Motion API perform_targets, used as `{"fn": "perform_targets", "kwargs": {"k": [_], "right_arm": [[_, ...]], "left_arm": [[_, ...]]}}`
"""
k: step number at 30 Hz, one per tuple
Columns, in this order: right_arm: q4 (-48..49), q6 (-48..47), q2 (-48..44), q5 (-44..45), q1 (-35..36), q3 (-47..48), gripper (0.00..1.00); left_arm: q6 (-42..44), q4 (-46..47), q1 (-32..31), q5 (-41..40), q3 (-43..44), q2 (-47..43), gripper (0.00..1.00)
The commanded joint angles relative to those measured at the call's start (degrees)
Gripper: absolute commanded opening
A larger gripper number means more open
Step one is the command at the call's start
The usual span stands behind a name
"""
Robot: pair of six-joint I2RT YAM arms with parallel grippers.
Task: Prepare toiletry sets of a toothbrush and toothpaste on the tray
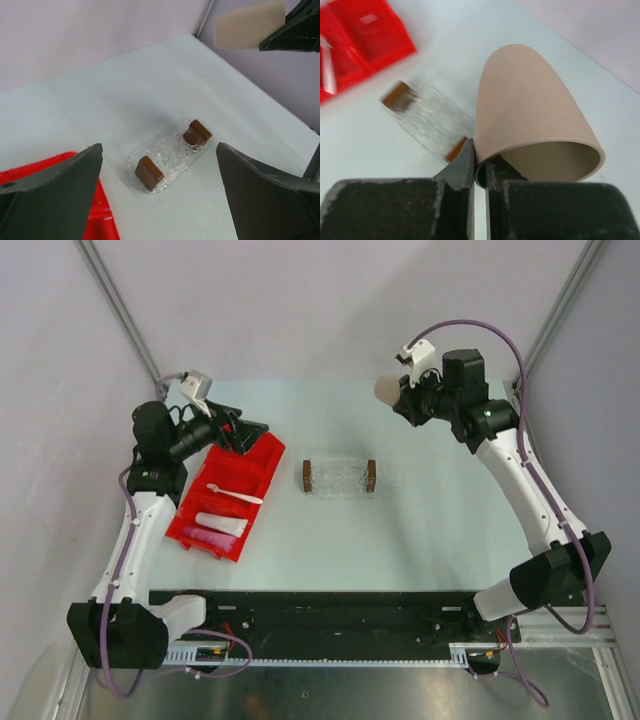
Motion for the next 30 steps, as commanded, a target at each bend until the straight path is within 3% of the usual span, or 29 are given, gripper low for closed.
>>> {"fn": "perform_targets", "kwargs": {"k": [1,17,30], "right_arm": [[-17.7,-14.4,4.6,15.6,1.4,6.3,0.0],[-27.7,-25.7,16.5,28.0,6.9,5.8,0.0],[-30.6,-28.8,22.6,28.8,9.8,5.1,0.0]], "left_arm": [[4.5,-4.1,3.6,0.8,0.7,-0.8,0.99],[8.7,-6.7,8.0,-0.6,-2.1,-0.7,0.98],[8.7,-6.7,8.7,-0.8,-3.3,-0.6,0.97]]}}
